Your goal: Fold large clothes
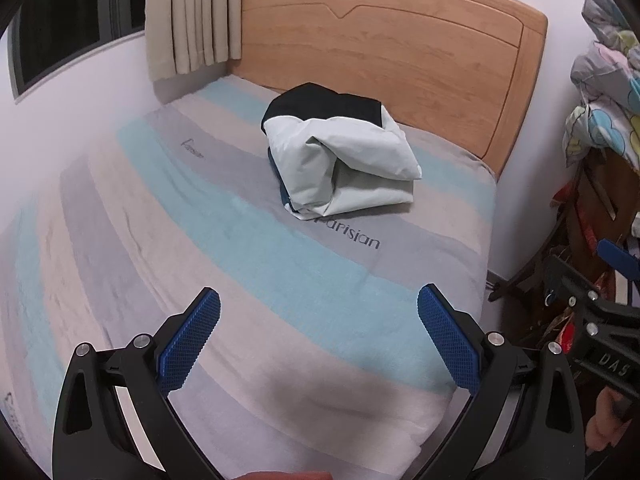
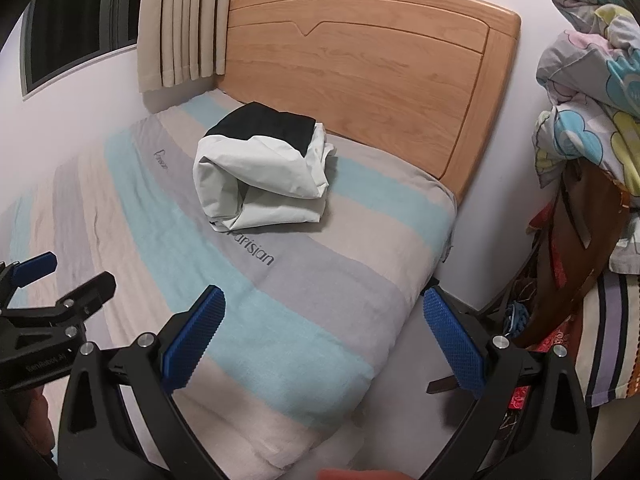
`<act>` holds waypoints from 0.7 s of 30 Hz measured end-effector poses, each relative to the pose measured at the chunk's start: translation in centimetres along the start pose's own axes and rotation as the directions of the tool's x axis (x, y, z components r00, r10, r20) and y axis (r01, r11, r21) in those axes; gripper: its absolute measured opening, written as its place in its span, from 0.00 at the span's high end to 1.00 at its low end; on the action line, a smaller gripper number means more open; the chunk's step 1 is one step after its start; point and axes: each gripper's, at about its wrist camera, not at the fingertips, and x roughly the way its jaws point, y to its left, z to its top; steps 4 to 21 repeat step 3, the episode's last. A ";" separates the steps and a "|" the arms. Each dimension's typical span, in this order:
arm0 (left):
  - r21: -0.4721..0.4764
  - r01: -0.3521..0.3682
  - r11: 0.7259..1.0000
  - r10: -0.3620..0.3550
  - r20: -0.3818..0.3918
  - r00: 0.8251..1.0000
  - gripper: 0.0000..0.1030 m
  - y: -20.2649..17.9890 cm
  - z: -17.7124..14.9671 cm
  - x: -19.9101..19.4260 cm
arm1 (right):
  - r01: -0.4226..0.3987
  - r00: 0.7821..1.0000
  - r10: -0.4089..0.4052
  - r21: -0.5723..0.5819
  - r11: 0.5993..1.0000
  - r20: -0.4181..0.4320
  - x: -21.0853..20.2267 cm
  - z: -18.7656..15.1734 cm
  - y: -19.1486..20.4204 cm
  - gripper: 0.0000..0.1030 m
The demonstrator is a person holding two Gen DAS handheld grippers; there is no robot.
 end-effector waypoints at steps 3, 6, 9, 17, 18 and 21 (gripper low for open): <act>-0.016 0.006 1.000 -0.006 -0.014 1.000 0.06 0.3 0.1 0.3 | -0.002 1.000 0.002 -0.003 1.000 0.000 0.5 0.3 -0.2 0.07; -0.016 0.006 1.000 -0.006 -0.014 1.000 0.06 0.3 0.1 0.3 | -0.002 1.000 0.002 -0.003 1.000 0.000 0.5 0.3 -0.2 0.07; -0.016 0.006 1.000 -0.006 -0.014 1.000 0.06 0.3 0.1 0.3 | -0.002 1.000 0.002 -0.003 1.000 0.000 0.5 0.3 -0.2 0.07; -0.016 0.006 1.000 -0.006 -0.014 1.000 0.06 0.3 0.1 0.3 | -0.002 1.000 0.002 -0.003 1.000 0.000 0.5 0.3 -0.2 0.07; -0.016 0.006 1.000 -0.006 -0.014 1.000 0.06 0.3 0.1 0.3 | -0.002 1.000 0.002 -0.003 1.000 0.000 0.5 0.3 -0.2 0.07; -0.016 0.006 1.000 -0.006 -0.014 1.000 0.06 0.3 0.1 0.3 | -0.002 1.000 0.002 -0.003 1.000 0.000 0.5 0.3 -0.2 0.07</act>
